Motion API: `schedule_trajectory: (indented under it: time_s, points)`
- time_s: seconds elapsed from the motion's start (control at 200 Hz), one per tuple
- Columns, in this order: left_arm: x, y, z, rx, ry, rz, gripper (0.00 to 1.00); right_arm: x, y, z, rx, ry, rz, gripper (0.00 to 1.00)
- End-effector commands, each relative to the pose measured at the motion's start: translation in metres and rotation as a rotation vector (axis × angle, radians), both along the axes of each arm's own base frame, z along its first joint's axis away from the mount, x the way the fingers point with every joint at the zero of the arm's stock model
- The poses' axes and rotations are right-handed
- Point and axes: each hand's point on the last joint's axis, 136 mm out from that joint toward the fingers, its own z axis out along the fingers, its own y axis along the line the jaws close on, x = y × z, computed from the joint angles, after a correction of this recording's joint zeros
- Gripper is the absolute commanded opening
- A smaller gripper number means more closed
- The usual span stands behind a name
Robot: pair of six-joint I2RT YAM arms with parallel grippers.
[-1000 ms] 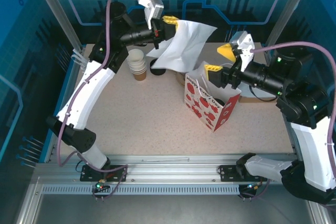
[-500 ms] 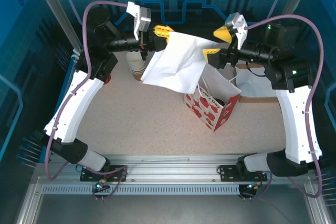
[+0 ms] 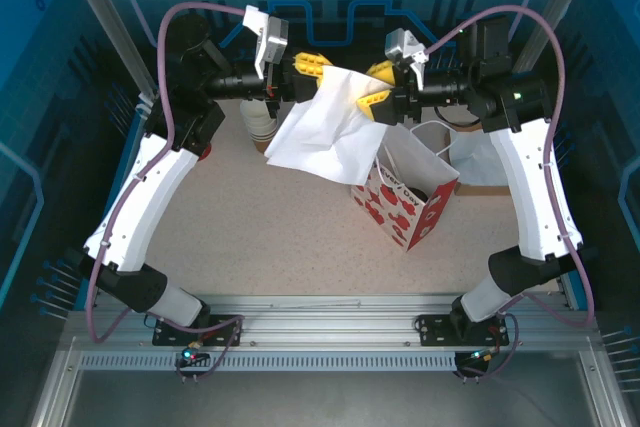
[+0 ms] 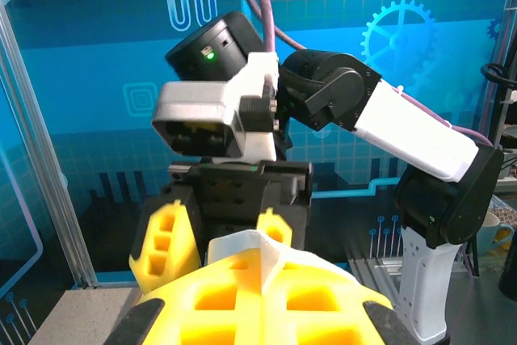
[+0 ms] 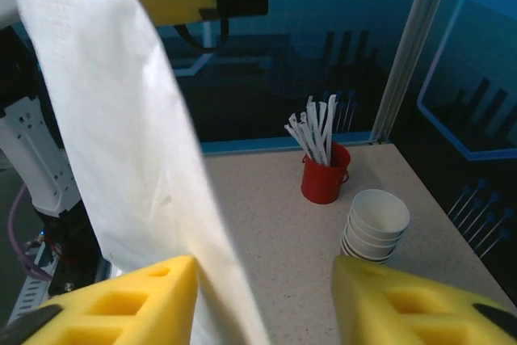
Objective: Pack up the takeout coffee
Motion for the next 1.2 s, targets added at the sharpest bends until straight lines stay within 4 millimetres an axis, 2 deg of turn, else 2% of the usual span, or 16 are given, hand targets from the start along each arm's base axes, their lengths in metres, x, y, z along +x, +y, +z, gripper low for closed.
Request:
schedule_trajectory:
  time_s: [0.0,0.055,0.19,0.275,0.295,0.34,0.39,0.485,0.545,0.625,0.7,0.96,1.081,1.196]
  points:
    - [0.005,0.0,-0.003,0.015,-0.005,0.028,0.0,-0.016,-0.001,0.007,0.015,-0.01,0.048,0.29]
    - [0.011,0.001,-0.006,0.022,0.004,0.06,0.0,-0.018,-0.004,0.008,0.021,-0.014,0.042,0.17]
    - [0.024,0.003,-0.01,0.029,0.014,0.141,0.02,-0.023,-0.015,0.009,0.019,-0.032,-0.019,0.01]
    - [0.036,0.007,-0.01,0.027,0.023,0.215,0.08,-0.019,-0.026,0.005,0.003,-0.019,-0.127,0.0]
    - [0.038,0.009,-0.009,0.025,0.024,0.237,0.11,-0.019,-0.029,0.006,0.001,-0.014,-0.153,0.0]
    - [0.047,0.013,-0.008,0.021,0.032,0.299,0.3,-0.019,-0.038,0.007,-0.002,0.007,-0.222,0.0]
    - [0.056,0.019,-0.008,0.018,0.04,0.372,0.42,-0.02,-0.048,0.009,-0.001,0.03,-0.3,0.0]
    - [0.078,0.036,-0.01,0.01,0.06,0.546,0.56,-0.02,-0.07,0.014,0.007,0.06,-0.476,0.0]
    - [0.09,0.049,-0.012,0.003,0.072,0.655,0.61,-0.022,-0.08,0.017,0.016,0.076,-0.549,0.0]
    - [0.099,0.063,-0.018,-0.004,0.092,0.757,0.63,-0.022,-0.093,0.02,0.016,0.099,-0.637,0.0]
    - [0.1,0.069,-0.023,-0.01,0.108,0.787,0.64,-0.022,-0.102,0.021,0.014,0.104,-0.698,0.0]
    - [0.09,0.07,-0.041,-0.028,0.137,0.767,0.65,-0.021,-0.115,0.029,0.017,0.096,-0.784,0.0]
    - [0.089,0.07,-0.052,-0.017,0.158,0.765,0.65,-0.016,-0.118,0.015,-0.023,0.138,-0.809,0.0]
    - [0.086,0.071,-0.061,-0.016,0.174,0.766,0.65,-0.013,-0.124,-0.007,-0.066,0.18,-0.85,0.0]
